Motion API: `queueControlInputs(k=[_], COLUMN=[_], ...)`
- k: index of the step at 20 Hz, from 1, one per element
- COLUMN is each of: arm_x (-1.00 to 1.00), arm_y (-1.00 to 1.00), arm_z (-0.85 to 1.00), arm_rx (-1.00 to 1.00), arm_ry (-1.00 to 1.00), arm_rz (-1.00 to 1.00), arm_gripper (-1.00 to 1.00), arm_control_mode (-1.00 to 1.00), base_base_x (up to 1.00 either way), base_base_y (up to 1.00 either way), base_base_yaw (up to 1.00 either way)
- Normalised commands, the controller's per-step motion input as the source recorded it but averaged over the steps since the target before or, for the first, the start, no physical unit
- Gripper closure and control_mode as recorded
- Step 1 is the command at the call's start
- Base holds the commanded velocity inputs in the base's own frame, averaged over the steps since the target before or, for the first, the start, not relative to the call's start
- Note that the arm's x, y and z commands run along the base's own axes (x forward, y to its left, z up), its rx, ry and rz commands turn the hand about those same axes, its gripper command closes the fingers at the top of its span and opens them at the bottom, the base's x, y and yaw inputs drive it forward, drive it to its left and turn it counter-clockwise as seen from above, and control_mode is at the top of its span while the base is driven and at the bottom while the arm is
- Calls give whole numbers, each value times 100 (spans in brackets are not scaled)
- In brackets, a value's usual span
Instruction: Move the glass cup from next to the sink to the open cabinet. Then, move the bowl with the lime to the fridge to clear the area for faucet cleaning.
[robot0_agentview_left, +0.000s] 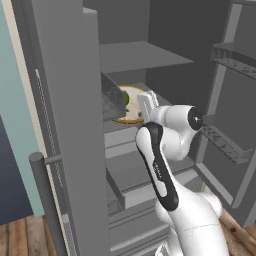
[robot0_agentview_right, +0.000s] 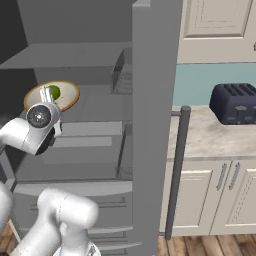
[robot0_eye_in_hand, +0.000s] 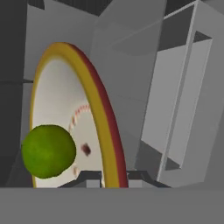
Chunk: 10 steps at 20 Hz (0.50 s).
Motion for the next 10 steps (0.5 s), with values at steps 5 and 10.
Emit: queueControlInputs(k=[5, 10], arm_x=[49, 8], arm_y=[6, 0], arm_z=[7, -18], arm_rx=[0, -3], arm_ry=[5, 8], arm_rz=[-3, 0], arm_gripper=[100, 100], arm_control_mode=[-100, -100], base_base_x=[0, 0], base_base_y=[0, 0], base_base_yaw=[0, 0])
